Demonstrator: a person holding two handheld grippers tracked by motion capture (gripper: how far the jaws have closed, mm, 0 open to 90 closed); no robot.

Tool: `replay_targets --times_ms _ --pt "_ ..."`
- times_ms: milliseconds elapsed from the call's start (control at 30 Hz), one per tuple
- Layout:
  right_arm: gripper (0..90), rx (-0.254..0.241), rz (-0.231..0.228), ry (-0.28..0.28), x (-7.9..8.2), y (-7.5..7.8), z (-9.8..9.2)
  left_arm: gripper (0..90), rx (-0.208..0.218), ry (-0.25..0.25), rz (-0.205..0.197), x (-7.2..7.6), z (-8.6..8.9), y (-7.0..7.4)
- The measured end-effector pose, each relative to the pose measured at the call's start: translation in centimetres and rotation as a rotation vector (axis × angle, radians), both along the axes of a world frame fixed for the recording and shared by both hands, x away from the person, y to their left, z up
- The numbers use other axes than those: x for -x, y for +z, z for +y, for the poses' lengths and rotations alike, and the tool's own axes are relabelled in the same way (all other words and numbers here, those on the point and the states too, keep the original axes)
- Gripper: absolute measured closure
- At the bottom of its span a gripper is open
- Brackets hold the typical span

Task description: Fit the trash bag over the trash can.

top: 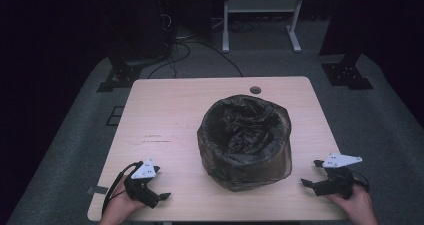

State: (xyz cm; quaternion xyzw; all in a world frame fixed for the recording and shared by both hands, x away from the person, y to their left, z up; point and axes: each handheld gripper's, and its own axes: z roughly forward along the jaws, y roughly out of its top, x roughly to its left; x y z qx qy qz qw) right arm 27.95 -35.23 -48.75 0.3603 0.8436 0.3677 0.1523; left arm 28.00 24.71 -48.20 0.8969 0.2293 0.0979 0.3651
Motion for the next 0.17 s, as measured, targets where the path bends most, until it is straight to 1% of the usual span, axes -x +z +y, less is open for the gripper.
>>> replay_targets --times_ms 167 --pt "9.6 -0.001 0.000 0.000 0.00 0.00 0.00 0.0 0.017 0.002 -0.008 0.05 0.13 -0.15"
